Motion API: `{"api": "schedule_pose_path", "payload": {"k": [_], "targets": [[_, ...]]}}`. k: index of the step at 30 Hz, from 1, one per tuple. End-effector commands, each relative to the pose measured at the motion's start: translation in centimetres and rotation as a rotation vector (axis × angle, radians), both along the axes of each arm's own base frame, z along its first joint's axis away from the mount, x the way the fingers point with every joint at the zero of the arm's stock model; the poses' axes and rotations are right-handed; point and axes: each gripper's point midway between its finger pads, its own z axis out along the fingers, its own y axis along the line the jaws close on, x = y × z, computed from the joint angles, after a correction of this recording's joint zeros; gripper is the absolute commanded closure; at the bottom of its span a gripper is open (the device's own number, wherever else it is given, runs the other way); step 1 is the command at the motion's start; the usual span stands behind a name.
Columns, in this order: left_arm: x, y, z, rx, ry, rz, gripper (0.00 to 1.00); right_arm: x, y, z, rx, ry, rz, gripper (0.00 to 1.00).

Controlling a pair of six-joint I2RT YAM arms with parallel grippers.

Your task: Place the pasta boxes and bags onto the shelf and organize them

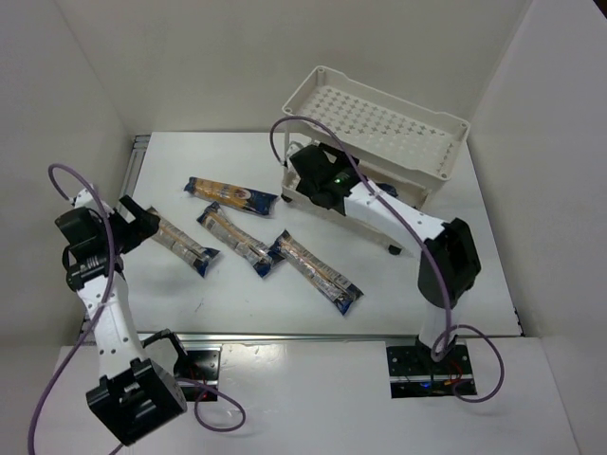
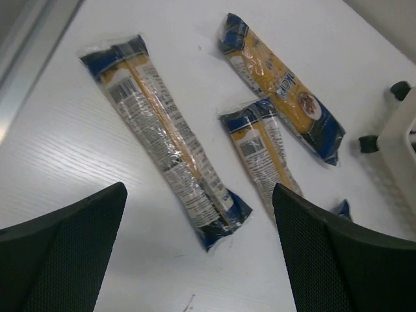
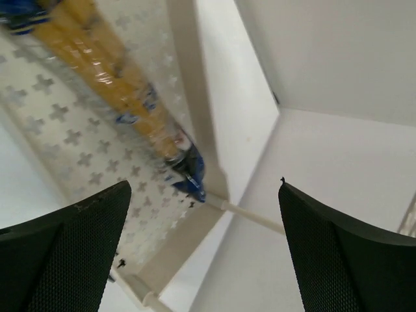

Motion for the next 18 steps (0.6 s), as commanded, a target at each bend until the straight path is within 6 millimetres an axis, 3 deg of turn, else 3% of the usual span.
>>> {"api": "schedule_pose_path", "payload": {"k": [1,2,3,6,7,8,9,10,12,15,17,18], "targets": [[1.7,-1.2,0.9,-0.171,-0.042,-0.019,0.0,-4.0,4.4,5.8,0.269,-0.072,0.158,0.0],[2.3,-1.3,-0.1,-0.202,-0.019,-0.039,0.0,-5.3,5.9,6.4,0.368,-0.034,0.229,0.0],[2.8,-1.3,0.2,-0.198,-0.025,-0.065,0.02,-6.2,6.6,5.8,0.406,0.02,0.262,0.0],[4.3,-0.3,3.3,0.144,-0.041,-0.225,0.02,-10.0,8.2,1.6,0.469,0.266,0.355,0.0],[4.4,2.2,4.2,0.441,0.006,-0.256,0.0,-9.9,8.3,1.0,0.478,0.252,0.333,0.0],[5.1,3.0,5.1,0.578,0.037,-0.274,0.0,-9.7,7.6,-0.8,0.446,0.252,0.288,0.0],[5.3,4.3,4.9,0.684,0.09,-0.278,0.0,-8.3,6.2,-1.4,0.383,0.184,0.207,0.0],[5.0,6.1,4.2,0.84,0.195,-0.306,0.0,-7.1,5.7,-1.5,0.366,0.148,0.179,0.0],[5.5,6.2,1.0,0.907,0.329,-0.416,0.0,-5.0,4.9,-1.8,0.393,0.121,0.113,0.0],[5.1,7.2,-3.5,0.895,0.488,-0.459,0.0,-4.3,5.0,-1.6,0.409,0.113,0.097,0.0],[4.7,6.7,-5.3,0.862,0.507,-0.483,0.0,-4.0,5.3,-2.6,0.409,0.123,0.087,0.0],[4.6,6.6,-5.1,0.857,0.498,-0.471,0.0,-3.6,5.3,-2.6,0.418,0.104,0.069,0.0]]}}
